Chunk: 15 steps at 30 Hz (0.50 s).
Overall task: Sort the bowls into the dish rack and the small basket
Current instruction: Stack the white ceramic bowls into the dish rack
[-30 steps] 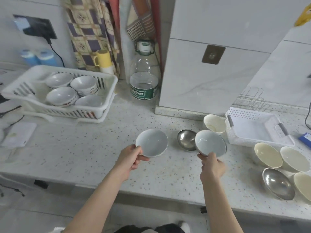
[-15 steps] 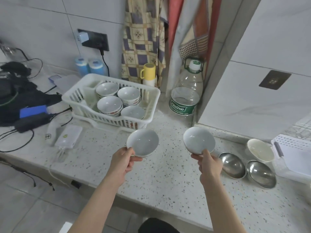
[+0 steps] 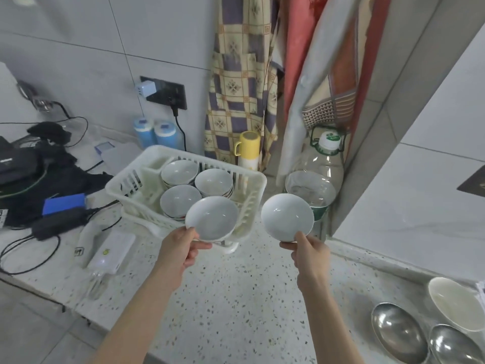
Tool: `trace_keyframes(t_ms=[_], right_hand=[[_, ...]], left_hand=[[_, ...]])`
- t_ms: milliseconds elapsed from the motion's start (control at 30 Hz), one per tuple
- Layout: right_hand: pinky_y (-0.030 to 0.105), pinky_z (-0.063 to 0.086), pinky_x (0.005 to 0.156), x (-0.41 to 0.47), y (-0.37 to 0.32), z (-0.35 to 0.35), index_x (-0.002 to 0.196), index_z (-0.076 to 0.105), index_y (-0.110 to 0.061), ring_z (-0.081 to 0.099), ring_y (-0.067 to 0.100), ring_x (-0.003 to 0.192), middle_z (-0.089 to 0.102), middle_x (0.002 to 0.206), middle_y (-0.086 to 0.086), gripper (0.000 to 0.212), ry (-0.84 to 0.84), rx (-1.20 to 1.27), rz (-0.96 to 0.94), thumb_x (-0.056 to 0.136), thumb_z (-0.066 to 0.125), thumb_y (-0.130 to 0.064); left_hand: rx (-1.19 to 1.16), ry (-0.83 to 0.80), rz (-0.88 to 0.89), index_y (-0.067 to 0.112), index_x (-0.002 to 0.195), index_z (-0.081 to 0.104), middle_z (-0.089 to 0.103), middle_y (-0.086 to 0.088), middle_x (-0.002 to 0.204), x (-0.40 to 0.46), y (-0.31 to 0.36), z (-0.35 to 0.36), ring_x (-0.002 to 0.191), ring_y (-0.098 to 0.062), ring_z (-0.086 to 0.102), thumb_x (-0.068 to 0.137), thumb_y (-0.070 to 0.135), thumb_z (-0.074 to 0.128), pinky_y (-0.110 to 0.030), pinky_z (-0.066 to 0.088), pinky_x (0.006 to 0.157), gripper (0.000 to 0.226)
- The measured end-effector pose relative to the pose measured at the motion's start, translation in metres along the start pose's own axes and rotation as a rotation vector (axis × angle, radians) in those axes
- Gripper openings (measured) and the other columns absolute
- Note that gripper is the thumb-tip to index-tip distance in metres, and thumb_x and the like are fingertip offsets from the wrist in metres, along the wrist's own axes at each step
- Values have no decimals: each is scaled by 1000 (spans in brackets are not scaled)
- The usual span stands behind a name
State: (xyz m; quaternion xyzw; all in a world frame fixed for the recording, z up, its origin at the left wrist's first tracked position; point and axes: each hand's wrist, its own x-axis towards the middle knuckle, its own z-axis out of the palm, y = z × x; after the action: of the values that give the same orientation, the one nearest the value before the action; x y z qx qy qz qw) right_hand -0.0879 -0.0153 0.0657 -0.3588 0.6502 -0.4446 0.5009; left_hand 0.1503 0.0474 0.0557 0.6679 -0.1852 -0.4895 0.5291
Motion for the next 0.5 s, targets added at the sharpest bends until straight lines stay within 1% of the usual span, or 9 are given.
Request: trace_keyframes(t_ms=[100, 200, 233, 333, 400, 467, 500], right_hand=[[24, 32, 46, 2, -1, 13, 76, 66, -5, 35, 13, 48, 72, 61, 8, 17, -25, -6, -18, 84, 51, -9], [26, 33, 49, 3, 0, 27, 77, 66, -5, 36, 15, 49, 72, 61, 6, 17, -18, -43, -40, 85, 51, -11], [25, 34, 48, 2, 0, 33, 76, 66, -6, 38, 13, 47, 72, 60, 5, 18, -13, -57, -51, 85, 51, -11], [21, 35, 46, -3, 0, 53, 76, 69, -9, 41, 2, 37, 72, 59, 3, 19, 5, -94, -73, 85, 52, -12], [22, 38, 47, -6, 0, 69, 76, 70, -9, 45, 4, 43, 72, 59, 3, 20, 7, -96, -81, 85, 52, -12], [28, 42, 55, -6, -3, 85, 80, 71, -10, 52, 13, 54, 72, 60, 3, 19, 3, -106, -92, 85, 53, -12], [30, 43, 58, -7, -4, 94, 84, 71, -10, 54, 15, 57, 72, 59, 2, 18, 2, -126, -100, 84, 53, -14]], left_hand=[[-36, -29, 16, 13, 104, 61, 77, -18, 83, 9, 6, -7, 41, -7, 33, 88, 9, 47, -18, 26, 37, 21], [-69, -42, 20, 12, 104, 62, 76, -19, 83, 20, 11, -19, 40, -5, 33, 88, 9, 48, -17, 25, 36, 21], [-70, -47, 19, 11, 104, 62, 76, -19, 83, 25, 12, -24, 40, -6, 33, 88, 9, 49, -17, 25, 36, 21], [-57, -71, 8, 11, 105, 60, 76, -19, 83, 38, 18, -44, 41, -6, 31, 88, 10, 49, -18, 25, 37, 21], [-52, -81, 3, 9, 105, 60, 76, -19, 83, 49, 23, -58, 40, -6, 30, 87, 10, 49, -18, 24, 36, 20], [-51, -90, 9, 7, 104, 60, 76, -20, 83, 60, 29, -73, 41, -7, 30, 87, 9, 49, -18, 24, 35, 20], [-50, -94, 14, 7, 103, 60, 76, -20, 83, 66, 33, -80, 42, -8, 30, 87, 9, 49, -18, 24, 36, 20]])
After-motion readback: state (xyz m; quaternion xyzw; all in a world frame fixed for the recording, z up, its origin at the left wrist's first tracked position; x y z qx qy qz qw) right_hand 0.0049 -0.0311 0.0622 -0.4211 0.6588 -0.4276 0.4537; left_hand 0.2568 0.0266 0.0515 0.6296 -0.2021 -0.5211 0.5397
